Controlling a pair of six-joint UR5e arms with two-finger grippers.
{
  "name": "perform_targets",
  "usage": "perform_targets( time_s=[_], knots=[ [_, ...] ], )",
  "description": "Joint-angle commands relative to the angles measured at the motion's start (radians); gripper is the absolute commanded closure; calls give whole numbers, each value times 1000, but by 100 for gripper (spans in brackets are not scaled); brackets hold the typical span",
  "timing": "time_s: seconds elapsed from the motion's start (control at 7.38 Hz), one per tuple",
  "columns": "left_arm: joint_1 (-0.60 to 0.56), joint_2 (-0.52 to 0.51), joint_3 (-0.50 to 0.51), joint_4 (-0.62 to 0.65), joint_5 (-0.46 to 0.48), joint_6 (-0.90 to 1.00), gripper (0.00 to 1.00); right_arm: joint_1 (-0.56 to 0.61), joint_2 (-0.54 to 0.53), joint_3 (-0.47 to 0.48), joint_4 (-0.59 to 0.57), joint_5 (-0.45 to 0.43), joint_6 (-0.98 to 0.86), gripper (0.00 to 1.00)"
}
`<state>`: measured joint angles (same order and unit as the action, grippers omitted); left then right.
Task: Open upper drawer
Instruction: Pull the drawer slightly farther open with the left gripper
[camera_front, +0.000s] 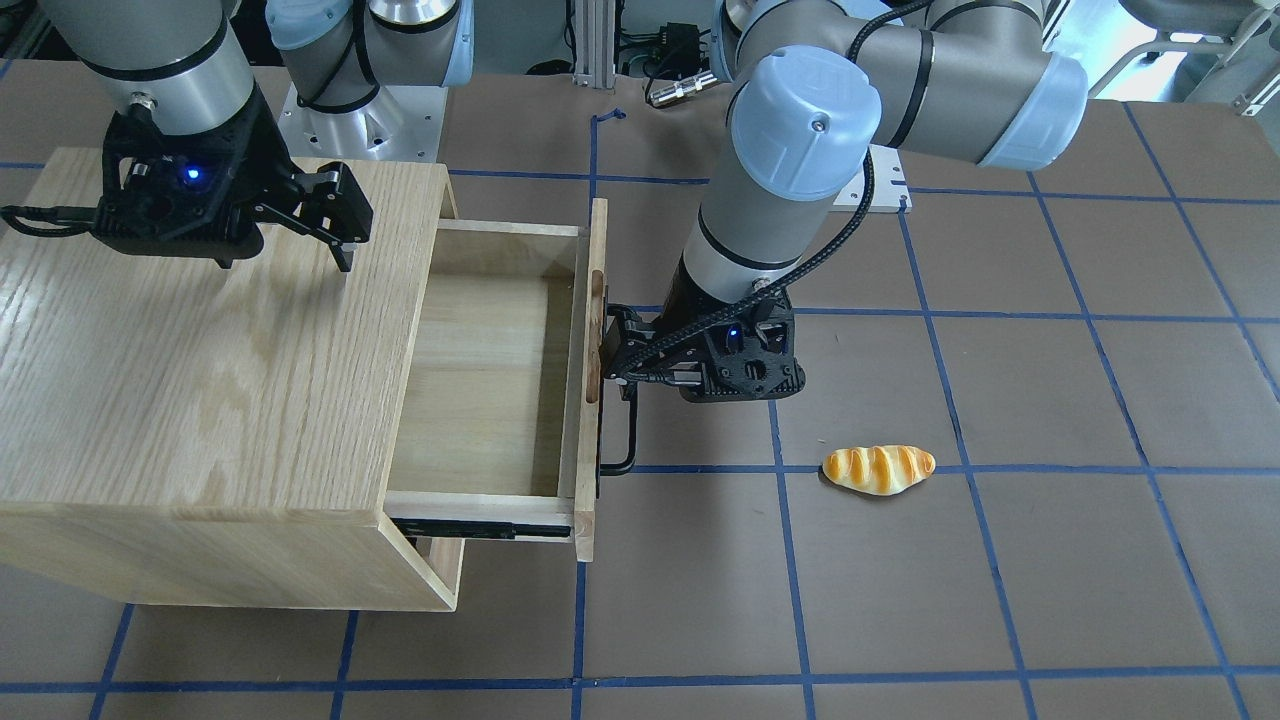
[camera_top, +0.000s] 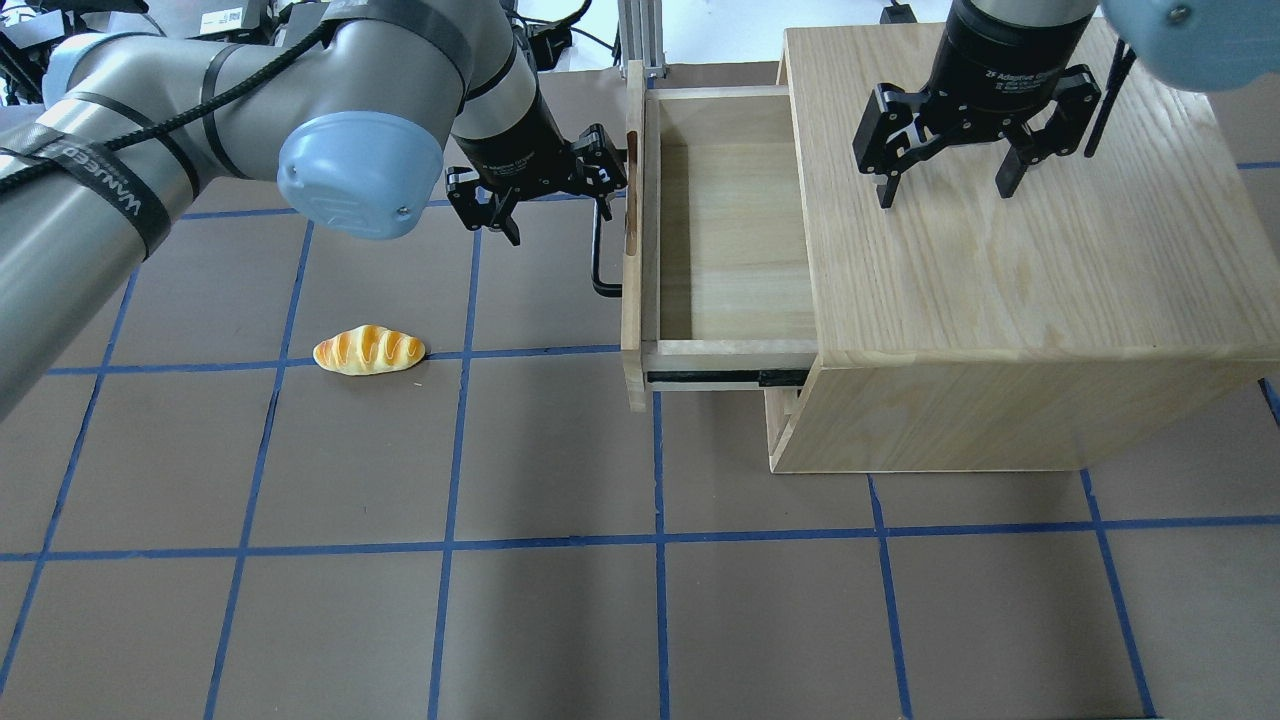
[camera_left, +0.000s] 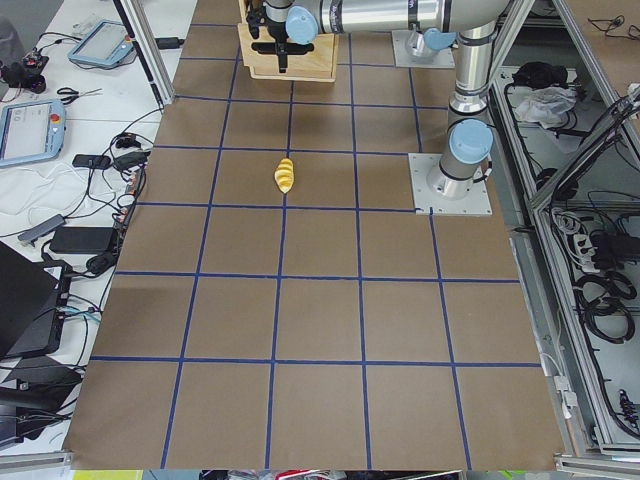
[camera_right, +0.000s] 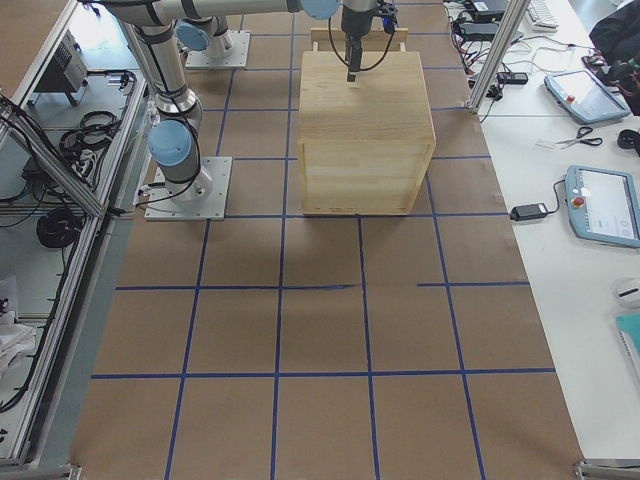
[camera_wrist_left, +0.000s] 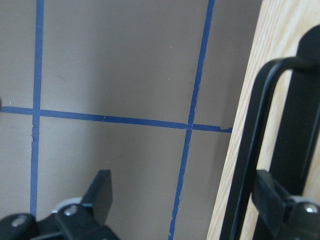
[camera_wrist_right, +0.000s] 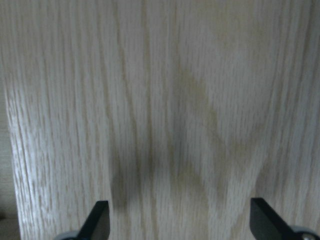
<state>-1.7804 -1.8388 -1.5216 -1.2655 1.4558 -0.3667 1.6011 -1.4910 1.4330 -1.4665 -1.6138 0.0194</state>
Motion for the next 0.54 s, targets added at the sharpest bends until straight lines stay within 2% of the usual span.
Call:
perform_targets(
  time_s=[0.0,0.41],
  knots=[
    [1,0,-2,0,14,5,0,0,0,0,0,0,-1,0],
    [13,56,32,-88,30,3,0,0,0,0,0,0,-1,0]
  ],
)
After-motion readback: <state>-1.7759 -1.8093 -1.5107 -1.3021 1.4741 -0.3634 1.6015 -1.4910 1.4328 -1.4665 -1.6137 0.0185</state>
